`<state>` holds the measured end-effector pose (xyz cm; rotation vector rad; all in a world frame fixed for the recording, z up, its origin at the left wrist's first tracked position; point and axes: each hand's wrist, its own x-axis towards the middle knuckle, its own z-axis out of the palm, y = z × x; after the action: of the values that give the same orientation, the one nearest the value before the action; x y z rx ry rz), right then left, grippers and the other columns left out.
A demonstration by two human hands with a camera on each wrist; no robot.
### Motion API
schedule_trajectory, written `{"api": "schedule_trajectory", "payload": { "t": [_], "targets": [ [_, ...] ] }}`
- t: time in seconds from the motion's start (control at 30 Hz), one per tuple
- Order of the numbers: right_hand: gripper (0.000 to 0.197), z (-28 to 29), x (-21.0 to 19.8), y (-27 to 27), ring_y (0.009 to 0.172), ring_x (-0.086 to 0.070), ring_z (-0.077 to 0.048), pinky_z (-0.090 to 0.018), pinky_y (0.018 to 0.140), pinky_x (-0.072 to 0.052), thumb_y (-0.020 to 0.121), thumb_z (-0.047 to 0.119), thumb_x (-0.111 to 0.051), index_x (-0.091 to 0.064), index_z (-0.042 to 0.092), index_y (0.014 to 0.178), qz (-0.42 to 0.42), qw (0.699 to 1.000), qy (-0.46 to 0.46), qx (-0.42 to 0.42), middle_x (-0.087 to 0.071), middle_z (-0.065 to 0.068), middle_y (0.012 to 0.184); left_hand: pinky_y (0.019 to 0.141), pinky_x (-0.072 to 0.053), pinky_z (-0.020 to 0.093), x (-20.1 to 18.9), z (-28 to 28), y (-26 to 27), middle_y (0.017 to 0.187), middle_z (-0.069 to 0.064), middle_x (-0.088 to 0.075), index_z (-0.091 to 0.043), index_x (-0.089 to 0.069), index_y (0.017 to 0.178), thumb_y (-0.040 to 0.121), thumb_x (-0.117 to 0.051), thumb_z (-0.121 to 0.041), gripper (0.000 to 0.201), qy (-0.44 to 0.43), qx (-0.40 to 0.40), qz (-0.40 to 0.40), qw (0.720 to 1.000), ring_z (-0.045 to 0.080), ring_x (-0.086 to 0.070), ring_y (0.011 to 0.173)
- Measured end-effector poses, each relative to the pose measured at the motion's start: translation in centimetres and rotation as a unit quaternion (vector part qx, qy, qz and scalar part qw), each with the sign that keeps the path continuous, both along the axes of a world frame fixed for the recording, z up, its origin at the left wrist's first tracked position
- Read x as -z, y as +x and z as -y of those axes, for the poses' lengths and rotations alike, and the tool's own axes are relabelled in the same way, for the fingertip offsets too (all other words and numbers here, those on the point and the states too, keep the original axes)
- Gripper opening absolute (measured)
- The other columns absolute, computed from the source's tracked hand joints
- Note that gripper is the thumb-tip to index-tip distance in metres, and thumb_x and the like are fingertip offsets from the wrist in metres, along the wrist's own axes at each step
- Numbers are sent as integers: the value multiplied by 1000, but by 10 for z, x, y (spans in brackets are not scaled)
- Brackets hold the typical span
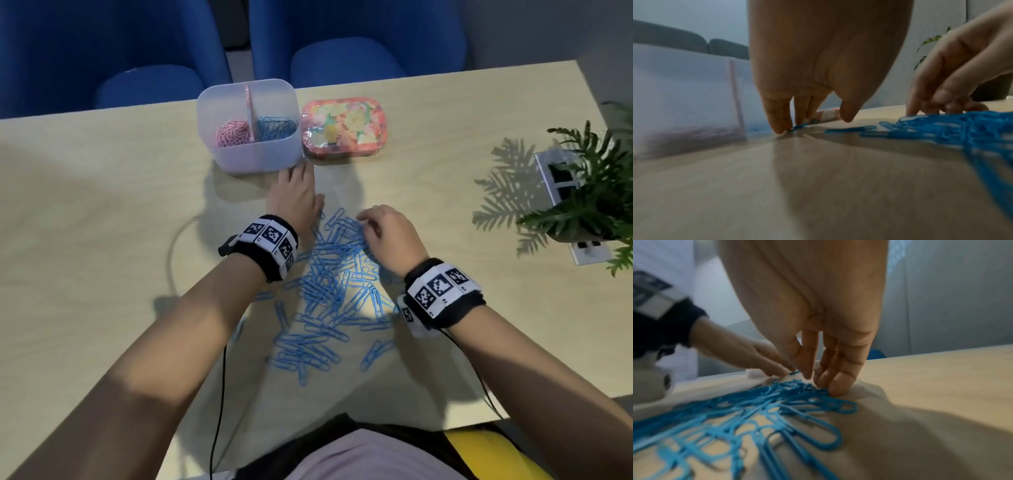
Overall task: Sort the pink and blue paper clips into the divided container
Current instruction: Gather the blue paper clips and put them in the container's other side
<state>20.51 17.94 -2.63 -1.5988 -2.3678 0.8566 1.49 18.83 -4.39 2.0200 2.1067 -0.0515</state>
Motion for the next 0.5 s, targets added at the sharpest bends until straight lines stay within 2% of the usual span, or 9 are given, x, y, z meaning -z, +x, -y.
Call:
{"api": "schedule_trajectory", "payload": {
  "t": [0.1, 0.2, 0.27, 0.33, 0.4, 0.43, 0.5],
  "targets": [
    [28, -2, -4, 6, 105, -59, -30, -30, 88, -41, 87, 7, -48, -65, 9, 110, -5, 999, -21, 38, -65, -14, 113, 101, -32, 42, 4, 0, 7, 138, 21, -42, 2, -33, 133, 92, -32, -39, 59, 8, 3, -4, 1000, 33, -42, 123],
    [28, 4, -4, 8, 103, -59, -30, -31, 87, -42, 87, 6, -48, -65, 9, 108, -7, 999, -22, 27, -65, -13, 110, 93, -41, 43, 0, 24, 17, 131, 19, -51, 2, -39, 132, 82, -16, -44, 72, 15, 36, 44, 998, 35, -52, 111],
    [28, 11, 0, 6, 99, -59, -30, -31, 84, -42, 86, 5, -48, -67, 10, 105, -15, 999, -28, 12, -65, -13, 104, 86, -48, 44, -1, 48, 22, 118, 18, -58, -1, -45, 129, 81, -18, -47, 72, 37, 55, 70, 995, 37, -55, 99],
    [27, 17, 2, 5, 96, -59, -29, -29, 83, -42, 86, 6, -50, -68, 10, 105, -29, 998, -50, 3, -64, -13, 101, 83, -49, 47, -5, 64, 20, 110, 18, -59, -3, -50, 125, 82, -21, -49, 70, 48, 51, 89, 994, 37, -54, 94],
    [24, 17, 3, 4, 94, -59, -29, -30, 85, -44, 86, 11, -56, -67, 9, 107, -44, 997, -58, 13, -63, -14, 99, 91, -43, 47, -10, 68, 9, 116, 18, -55, -4, -50, 127, 79, -27, -56, 74, 52, 38, 118, 991, 36, -51, 100],
    [29, 15, 3, 3, 96, -58, -30, -33, 87, -46, 84, 19, -62, -64, 8, 111, -40, 998, -50, 21, -61, -15, 102, 97, -38, 44, -14, 68, 2, 121, 19, -52, -4, -47, 130, 74, -31, -62, 82, 41, 32, 129, 990, 35, -48, 104],
    [59, 8, -1, 0, 106, -51, -32, -40, 90, -46, 76, 41, -71, -55, 6, 120, 16, 999, -34, 14, -55, -17, 112, 103, -28, 39, -21, 64, -9, 131, 17, -43, -5, -37, 137, 61, -41, -75, 104, -18, 31, 132, 991, 34, -42, 114]
  ]
}}
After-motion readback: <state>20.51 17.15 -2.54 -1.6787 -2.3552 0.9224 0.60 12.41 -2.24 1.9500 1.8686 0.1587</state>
